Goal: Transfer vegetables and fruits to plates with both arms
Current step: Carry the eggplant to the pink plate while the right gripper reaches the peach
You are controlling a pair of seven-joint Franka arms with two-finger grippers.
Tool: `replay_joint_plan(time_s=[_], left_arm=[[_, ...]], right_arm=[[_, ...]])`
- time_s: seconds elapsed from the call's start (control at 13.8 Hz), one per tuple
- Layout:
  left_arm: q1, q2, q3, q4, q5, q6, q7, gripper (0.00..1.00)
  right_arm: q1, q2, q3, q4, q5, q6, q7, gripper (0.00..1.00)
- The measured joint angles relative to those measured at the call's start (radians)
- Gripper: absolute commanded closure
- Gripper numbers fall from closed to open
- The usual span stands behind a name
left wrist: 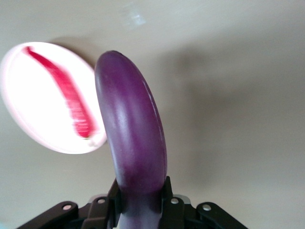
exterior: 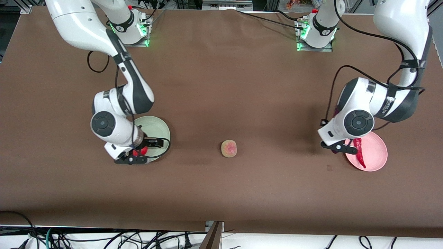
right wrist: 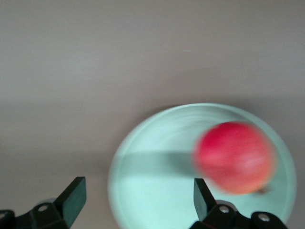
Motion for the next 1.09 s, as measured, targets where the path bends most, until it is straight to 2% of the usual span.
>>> replay_joint_plan(time_s=[0.14,0.29,0.51,0.65,0.72,0.8,0.87,1.09], left_arm=[[0.058,0.014,0.010,0.001,0.117,0.003,0.108,0.95],[0.146,0.038,0.016,0.001,0.195,0.096,0.221,0.88],[0.275,0.090,0.018,0.002,0.204,0.289,0.456,0.87],[0.308,0.126,0.015,0.002,0.201,0.337,0.513,0.86],[0.309,0.142,0.012,0.002,0.193,0.340,0.518,0.79],[0.308,0.159,0.008,0.001,0.186,0.341,0.518,0.64],[0.308,0.177,0.005,0.001,0.181,0.351,0.518,0.01],[0.315,0.206,0.005,0.003,0.180,0.380,0.519,0.00]], right_arm=[[0.056,0.011,0.023,0.045,0.000,0.000,0.155,0.00],[0.133,0.047,0.025,0.103,0.000,0.016,0.294,0.01],[0.232,0.128,0.025,0.179,-0.001,0.117,0.465,0.00],[0.282,0.184,0.020,0.207,-0.004,0.214,0.535,0.00],[0.310,0.212,0.005,0.224,-0.008,0.255,0.552,0.00],[0.341,0.240,-0.020,0.244,-0.009,0.282,0.557,0.00],[0.374,0.269,-0.051,0.268,-0.009,0.301,0.559,0.00],[0.461,0.349,-0.134,0.329,-0.009,0.346,0.562,0.00]])
